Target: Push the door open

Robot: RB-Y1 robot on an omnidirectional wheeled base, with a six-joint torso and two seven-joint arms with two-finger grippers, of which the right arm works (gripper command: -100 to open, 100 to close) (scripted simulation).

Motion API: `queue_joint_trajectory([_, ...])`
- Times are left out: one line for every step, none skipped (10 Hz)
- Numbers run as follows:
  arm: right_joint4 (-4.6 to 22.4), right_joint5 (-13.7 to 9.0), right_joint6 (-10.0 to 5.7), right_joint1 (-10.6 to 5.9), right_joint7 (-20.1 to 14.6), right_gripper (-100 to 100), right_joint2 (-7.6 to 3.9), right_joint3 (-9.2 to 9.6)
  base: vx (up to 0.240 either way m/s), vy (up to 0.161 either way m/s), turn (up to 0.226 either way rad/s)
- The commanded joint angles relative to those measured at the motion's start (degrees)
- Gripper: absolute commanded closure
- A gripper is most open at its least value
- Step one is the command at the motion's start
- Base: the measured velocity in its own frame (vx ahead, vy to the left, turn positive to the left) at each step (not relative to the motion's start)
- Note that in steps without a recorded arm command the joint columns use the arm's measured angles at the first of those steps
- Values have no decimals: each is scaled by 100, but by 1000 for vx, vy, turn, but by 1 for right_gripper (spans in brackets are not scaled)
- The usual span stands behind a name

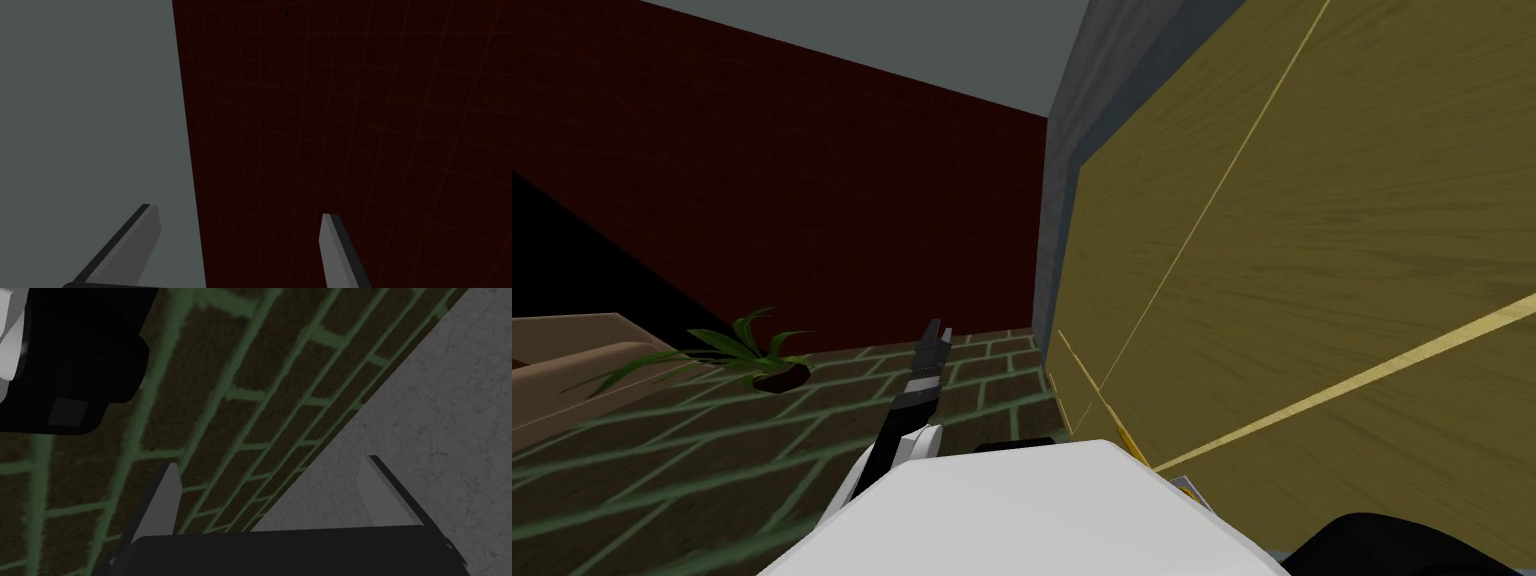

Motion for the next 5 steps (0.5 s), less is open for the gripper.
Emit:
queue_joint_trajectory([139,-214,4,-21,15,-100,6,39,98,-4,-16])
queue_joint_trajectory([180,-341,-18,-22,18,-100,-2,63,96,-9,-16])
queue_joint_trajectory([220,-469,-40,-23,20,-100,-10,87,84,-13,-17])
queue_joint_trajectory([261,-596,-62,-24,23,-100,-18,110,89,-16,-15])
queue_joint_trajectory([301,-723,-84,-25,25,-100,-26,134,83,-17,-17])
